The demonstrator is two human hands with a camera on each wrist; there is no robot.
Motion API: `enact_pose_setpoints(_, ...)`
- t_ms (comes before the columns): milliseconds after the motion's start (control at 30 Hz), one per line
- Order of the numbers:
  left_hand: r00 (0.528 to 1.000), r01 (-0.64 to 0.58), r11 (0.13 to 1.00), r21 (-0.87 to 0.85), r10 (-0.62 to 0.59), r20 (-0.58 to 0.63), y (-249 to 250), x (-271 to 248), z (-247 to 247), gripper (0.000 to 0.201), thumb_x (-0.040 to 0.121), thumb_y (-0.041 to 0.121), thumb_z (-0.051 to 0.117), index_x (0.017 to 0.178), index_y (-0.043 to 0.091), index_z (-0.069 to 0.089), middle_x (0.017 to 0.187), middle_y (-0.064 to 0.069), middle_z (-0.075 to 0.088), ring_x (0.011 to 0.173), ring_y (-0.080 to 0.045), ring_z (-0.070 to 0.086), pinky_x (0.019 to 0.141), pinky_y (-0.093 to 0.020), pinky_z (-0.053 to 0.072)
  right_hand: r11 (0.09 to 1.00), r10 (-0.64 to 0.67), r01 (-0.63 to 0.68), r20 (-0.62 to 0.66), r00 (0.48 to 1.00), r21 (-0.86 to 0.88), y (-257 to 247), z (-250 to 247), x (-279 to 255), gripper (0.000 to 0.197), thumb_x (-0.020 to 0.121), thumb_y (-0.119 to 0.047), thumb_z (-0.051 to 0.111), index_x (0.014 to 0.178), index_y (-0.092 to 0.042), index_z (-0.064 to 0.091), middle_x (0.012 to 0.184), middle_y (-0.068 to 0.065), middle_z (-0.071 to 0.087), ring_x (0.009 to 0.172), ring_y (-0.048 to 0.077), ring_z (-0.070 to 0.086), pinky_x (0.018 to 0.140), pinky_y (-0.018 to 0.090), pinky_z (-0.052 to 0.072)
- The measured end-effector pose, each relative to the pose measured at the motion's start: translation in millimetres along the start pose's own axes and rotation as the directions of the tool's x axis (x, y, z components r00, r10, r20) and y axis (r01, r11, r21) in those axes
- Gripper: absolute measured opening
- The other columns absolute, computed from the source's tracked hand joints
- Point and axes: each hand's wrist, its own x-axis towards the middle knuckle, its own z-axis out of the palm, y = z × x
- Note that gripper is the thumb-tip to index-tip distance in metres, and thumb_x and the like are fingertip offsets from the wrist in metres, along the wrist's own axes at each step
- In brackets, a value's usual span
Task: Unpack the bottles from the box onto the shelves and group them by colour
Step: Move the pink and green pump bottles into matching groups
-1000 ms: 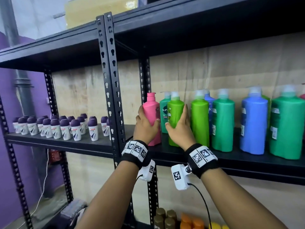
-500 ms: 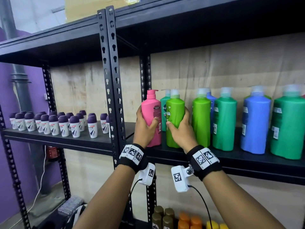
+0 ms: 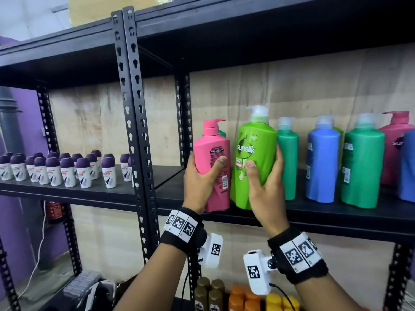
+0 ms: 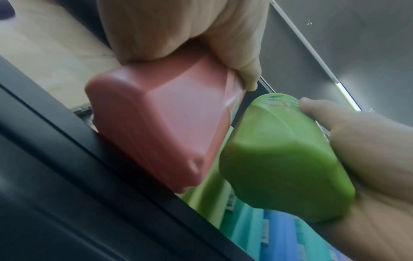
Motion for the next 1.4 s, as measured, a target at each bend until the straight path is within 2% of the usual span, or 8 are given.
enact_pose_setpoints(133, 0.997, 0.017, 0.998, -0.054, -0.013, 0.070, 10, -13, 30, 0.054, 0.069, 0.065, 0.085, 0.110, 0.037, 0.064, 0.099, 0.003, 0.076, 0.089, -0.020, 0.075, 0.082, -0.051, 0.061, 0.997, -0.056, 0.050, -0.087, 0.995, -0.060, -3, -31, 14, 0.071, 0.089, -0.065, 0.056, 0.150, -0.043, 0.029, 0.131, -0.027, 0.058, 0.106, -0.012, 0.061, 0.088, 0.011, 0.049)
enact_pose_setpoints(300, 0.995, 0.006, 0.995, -0.102, 0.004, 0.098, 21, -27, 60, 0.053, 0.068, 0.065, 0.083, 0.108, 0.036, 0.064, 0.098, 0.005, 0.076, 0.087, -0.015, 0.074, 0.076, -0.037, 0.062, 0.994, -0.075, 0.064, -0.132, 0.988, -0.085, -4, -62, 23, 0.069, 0.090, -0.062, 0.059, 0.149, -0.036, 0.032, 0.143, -0.012, 0.056, 0.117, 0.009, 0.064, 0.099, 0.037, 0.054)
enact_pose_setpoints(567, 0.993, 0.017, 0.996, -0.082, -0.007, 0.117, 23, -33, 93, 0.063, 0.065, 0.072, 0.081, 0.112, 0.033, 0.064, 0.110, -0.007, 0.069, 0.098, -0.023, 0.070, 0.089, -0.050, 0.058, 0.990, -0.108, 0.089, -0.175, 0.979, -0.112, 1, -91, 30, 0.067, 0.090, -0.061, 0.061, 0.146, -0.036, 0.035, 0.120, -0.040, 0.057, 0.100, -0.014, 0.062, 0.082, 0.005, 0.045)
enact_pose_setpoints(700, 0.996, 0.012, 0.999, -0.045, -0.008, 0.089, 22, -33, 101, 0.064, 0.064, 0.073, 0.080, 0.109, 0.030, 0.064, 0.105, -0.002, 0.070, 0.093, -0.018, 0.071, 0.085, -0.047, 0.059, 0.989, -0.103, 0.083, -0.170, 0.980, -0.122, 1, -101, 31, 0.068, 0.090, -0.060, 0.061, 0.147, -0.033, 0.036, 0.131, -0.011, 0.061, 0.105, -0.008, 0.063, 0.087, 0.011, 0.050)
enact_pose_setpoints(833, 0.997, 0.020, 1.000, 0.011, -0.021, 0.074, 20, -28, 104, 0.064, 0.064, 0.073, 0.080, 0.108, 0.029, 0.064, 0.106, -0.003, 0.067, 0.094, -0.019, 0.069, 0.086, -0.047, 0.058, 0.989, -0.090, 0.068, -0.167, 0.982, -0.130, 0, -107, 30, 0.069, 0.090, -0.058, 0.062, 0.147, -0.031, 0.037, 0.134, -0.007, 0.061, 0.110, 0.006, 0.066, 0.095, 0.035, 0.055)
enact_pose_setpoints(1067, 0.996, 0.048, 0.997, 0.053, -0.052, 0.077, 10, -12, 104, 0.065, 0.063, 0.072, 0.079, 0.108, 0.028, 0.063, 0.106, -0.004, 0.069, 0.095, -0.020, 0.069, 0.086, -0.046, 0.059, 0.987, -0.096, 0.073, -0.166, 0.981, -0.144, 0, -114, 30, 0.066, 0.089, -0.059, 0.063, 0.145, -0.036, 0.036, 0.132, -0.010, 0.062, 0.107, 0.002, 0.066, 0.091, 0.027, 0.055)
enact_pose_setpoints(1200, 0.990, 0.062, 0.998, 0.022, -0.064, 0.123, 11, -5, 100, 0.059, 0.061, 0.071, 0.080, 0.101, 0.031, 0.062, 0.097, 0.005, 0.073, 0.083, -0.008, 0.072, 0.070, -0.028, 0.060, 0.989, -0.089, 0.067, -0.171, 0.981, -0.131, 0, -115, 31, 0.065, 0.088, -0.060, 0.063, 0.144, -0.038, 0.036, 0.131, -0.012, 0.062, 0.105, -0.002, 0.066, 0.085, 0.014, 0.052)
enact_pose_setpoints(1400, 0.980, 0.062, 0.993, 0.096, -0.078, 0.182, 11, -4, 92, 0.051, 0.072, 0.069, 0.075, 0.104, 0.032, 0.060, 0.101, 0.007, 0.072, 0.086, -0.003, 0.071, 0.072, -0.023, 0.057, 0.988, -0.081, 0.056, -0.169, 0.982, -0.145, -2, -113, 28, 0.064, 0.091, -0.057, 0.065, 0.144, -0.037, 0.036, 0.133, -0.008, 0.063, 0.106, 0.009, 0.069, 0.088, 0.031, 0.057)
